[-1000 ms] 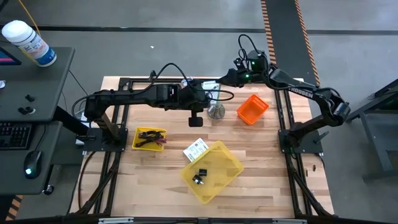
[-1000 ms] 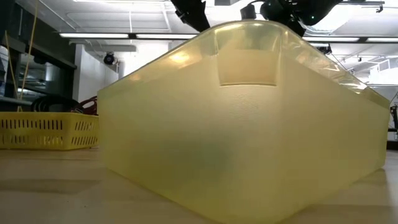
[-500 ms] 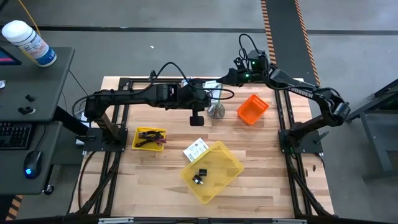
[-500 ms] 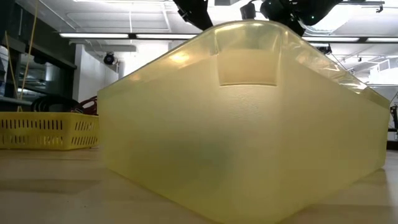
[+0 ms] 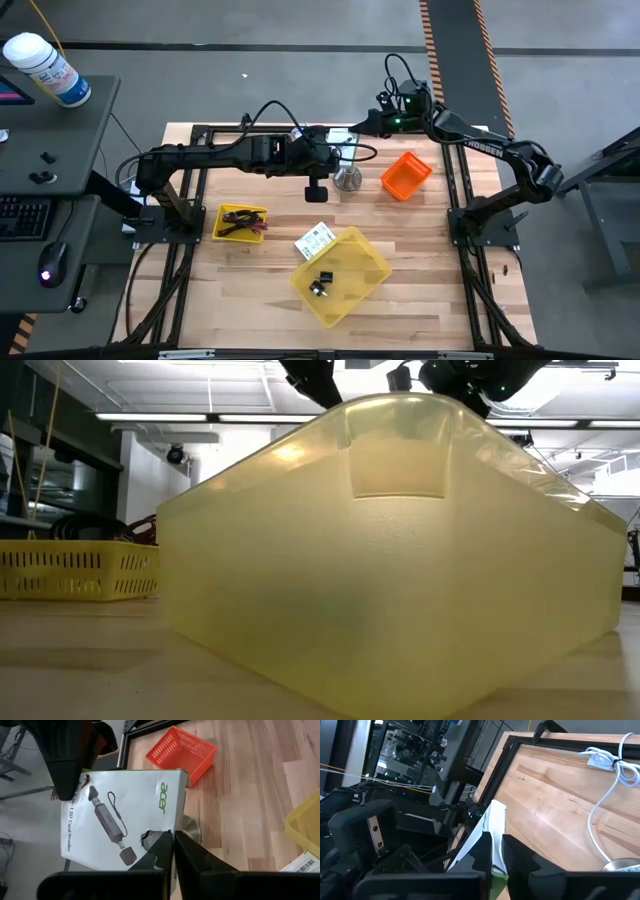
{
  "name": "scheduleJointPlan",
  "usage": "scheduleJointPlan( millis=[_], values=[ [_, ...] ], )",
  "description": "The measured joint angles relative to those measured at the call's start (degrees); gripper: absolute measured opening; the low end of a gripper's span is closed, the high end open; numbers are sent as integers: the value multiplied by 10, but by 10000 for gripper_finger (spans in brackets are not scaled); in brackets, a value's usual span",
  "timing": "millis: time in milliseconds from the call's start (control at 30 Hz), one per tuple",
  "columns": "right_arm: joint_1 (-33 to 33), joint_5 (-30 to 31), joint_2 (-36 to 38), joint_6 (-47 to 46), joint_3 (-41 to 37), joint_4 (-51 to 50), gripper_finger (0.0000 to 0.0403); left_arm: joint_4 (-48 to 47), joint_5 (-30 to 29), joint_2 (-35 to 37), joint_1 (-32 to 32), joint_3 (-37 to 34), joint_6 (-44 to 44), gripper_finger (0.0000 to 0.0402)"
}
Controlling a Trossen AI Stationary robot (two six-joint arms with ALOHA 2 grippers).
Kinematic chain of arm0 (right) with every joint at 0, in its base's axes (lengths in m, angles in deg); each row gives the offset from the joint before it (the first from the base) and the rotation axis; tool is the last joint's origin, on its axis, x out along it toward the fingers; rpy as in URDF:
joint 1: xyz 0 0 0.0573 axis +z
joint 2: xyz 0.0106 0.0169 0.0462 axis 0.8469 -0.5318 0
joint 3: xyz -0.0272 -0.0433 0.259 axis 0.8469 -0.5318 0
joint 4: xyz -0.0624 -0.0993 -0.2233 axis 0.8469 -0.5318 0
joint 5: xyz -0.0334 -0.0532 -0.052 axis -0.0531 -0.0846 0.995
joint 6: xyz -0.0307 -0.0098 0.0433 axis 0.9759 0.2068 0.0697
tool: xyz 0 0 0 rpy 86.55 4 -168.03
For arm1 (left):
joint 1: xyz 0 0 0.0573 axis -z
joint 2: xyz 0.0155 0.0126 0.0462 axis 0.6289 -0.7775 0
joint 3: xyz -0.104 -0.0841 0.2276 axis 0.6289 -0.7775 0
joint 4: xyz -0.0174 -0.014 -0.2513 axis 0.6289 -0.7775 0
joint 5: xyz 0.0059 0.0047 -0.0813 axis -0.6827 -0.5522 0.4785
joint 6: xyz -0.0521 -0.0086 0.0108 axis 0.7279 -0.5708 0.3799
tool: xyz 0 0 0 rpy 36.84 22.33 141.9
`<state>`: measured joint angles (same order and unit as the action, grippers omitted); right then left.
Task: Pick and place items into bin
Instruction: Put the top white card reader box into the orange bin
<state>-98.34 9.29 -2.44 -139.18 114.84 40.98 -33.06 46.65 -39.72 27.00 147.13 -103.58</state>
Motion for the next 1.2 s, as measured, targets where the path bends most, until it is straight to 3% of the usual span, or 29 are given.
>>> scheduleJointPlan(
  millis=[167, 333, 633, 833, 967, 1200],
  values=[
    [0, 0, 0, 3, 0, 0, 35, -1, -1, 0, 0, 0, 0, 19],
    [-9, -2, 0, 8, 0, 0, 20, -3, -14, 0, 0, 0, 0, 59],
    [-38, -30, 0, 9, 0, 0, 28, -24, -111, 0, 0, 0, 17, 166],
    [-81, -61, 1, 20, 0, -14, 22, -87, -190, 1, 0, 0, 39, 220],
    [-118, -62, 17, 60, 0, -76, 27, -137, -219, 1, -1, 0, 87, 233],
    [-175, -3, 91, 167, -14, -223, 22, -179, -223, 1, -1, 0, 152, 216]
  ],
)
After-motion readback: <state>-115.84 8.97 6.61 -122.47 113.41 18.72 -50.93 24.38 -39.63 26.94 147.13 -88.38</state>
